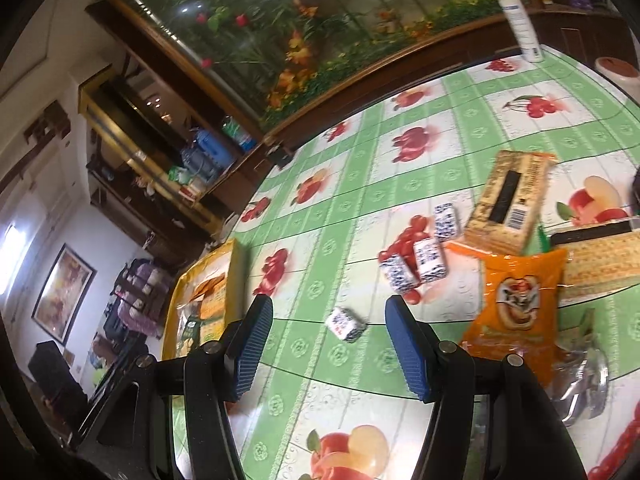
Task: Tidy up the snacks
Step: 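Move both tools back over the table toward the small white-blue candy packs, then grasp a white-blue candy pack with left tool while right tool grasps another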
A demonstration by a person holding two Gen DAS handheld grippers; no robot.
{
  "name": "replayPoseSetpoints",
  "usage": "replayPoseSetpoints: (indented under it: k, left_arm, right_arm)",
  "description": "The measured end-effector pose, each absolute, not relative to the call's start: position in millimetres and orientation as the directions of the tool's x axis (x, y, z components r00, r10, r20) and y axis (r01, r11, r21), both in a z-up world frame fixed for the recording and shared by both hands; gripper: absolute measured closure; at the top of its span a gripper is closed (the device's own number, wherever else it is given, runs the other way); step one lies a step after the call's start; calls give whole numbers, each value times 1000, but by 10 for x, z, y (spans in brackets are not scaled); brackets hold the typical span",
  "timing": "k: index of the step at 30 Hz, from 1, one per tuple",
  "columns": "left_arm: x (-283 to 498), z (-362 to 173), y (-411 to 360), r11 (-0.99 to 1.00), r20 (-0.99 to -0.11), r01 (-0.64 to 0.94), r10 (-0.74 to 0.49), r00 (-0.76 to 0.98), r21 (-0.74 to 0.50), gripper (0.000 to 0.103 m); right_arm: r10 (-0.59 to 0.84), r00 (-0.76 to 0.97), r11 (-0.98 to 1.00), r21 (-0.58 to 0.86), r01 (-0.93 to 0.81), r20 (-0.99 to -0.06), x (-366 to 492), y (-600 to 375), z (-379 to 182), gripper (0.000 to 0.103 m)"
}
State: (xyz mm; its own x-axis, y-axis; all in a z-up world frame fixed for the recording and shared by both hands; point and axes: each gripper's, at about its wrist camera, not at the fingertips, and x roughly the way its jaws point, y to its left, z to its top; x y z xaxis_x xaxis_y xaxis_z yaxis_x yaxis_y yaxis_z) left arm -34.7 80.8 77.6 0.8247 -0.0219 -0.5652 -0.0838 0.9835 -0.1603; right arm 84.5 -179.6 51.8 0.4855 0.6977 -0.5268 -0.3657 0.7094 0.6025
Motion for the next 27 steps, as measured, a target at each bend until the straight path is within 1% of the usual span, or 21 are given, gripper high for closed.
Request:
replayPoseSetpoints:
  k: [4, 6, 8, 12, 16, 17, 18, 19, 20, 21, 22, 23, 25, 26, 27]
  left_arm:
    - [110, 554, 430, 963, -672, -1, -187, 717, -269, 29]
    - [308, 445, 334, 955, -714, -24, -205, 670, -296, 29]
    - [495, 356, 268, 941, -729, -45, -230, 644, -336, 29]
    - [713, 240, 113, 939, -750, -66, -225, 622, -336, 29]
    - [850, 129, -40, 966, -774, -93, -134, 618, -241, 29]
    - [873, 117, -59, 971, -775, -91, -120, 621, -223, 32]
    - [893, 93, -90, 977, -776, -83, -102, 623, -195, 43]
    - [904, 66, -110, 982, -781, -72, -95, 618, -176, 52]
    - [935, 16, -139, 983, -788, -48, -113, 605, -178, 66]
    - [925, 12, -133, 980, -782, -40, -129, 610, -193, 70]
    - [918, 10, -142, 985, -783, -40, -110, 612, -170, 74]
    - [902, 11, -145, 988, -783, -29, -100, 614, -149, 74]
    - [860, 8, -105, 988, -780, -25, -105, 617, -153, 75]
    - [819, 10, -67, 988, -781, -19, -110, 615, -155, 75]
    - [779, 12, -20, 988, -781, -19, -108, 615, -152, 75]
  right_arm:
    - [681, 497, 721, 610, -329, -537, 894, -1887, 489, 43]
    - [673, 504, 727, 611, -315, -541, 906, -1915, 475, 44]
    - [674, 500, 725, 616, -309, -543, 908, -1929, 458, 44]
    - [683, 497, 716, 625, -311, -535, 905, -1952, 482, 44]
    - [688, 499, 710, 632, -312, -527, 899, -1968, 496, 42]
    - [690, 497, 708, 634, -311, -526, 901, -1968, 497, 42]
    - [691, 496, 707, 635, -311, -526, 903, -1966, 494, 42]
    - [691, 495, 708, 634, -313, -527, 903, -1962, 495, 42]
    - [690, 495, 709, 632, -313, -529, 906, -1958, 493, 42]
    - [688, 495, 711, 630, -312, -531, 909, -1954, 487, 43]
    - [686, 494, 713, 629, -311, -534, 914, -1948, 479, 44]
    - [686, 493, 713, 628, -312, -535, 917, -1941, 471, 45]
    - [675, 498, 725, 614, -312, -544, 925, -1920, 464, 48]
    - [663, 505, 738, 598, -313, -553, 935, -1896, 456, 52]
    - [657, 505, 744, 588, -317, -560, 949, -1875, 451, 55]
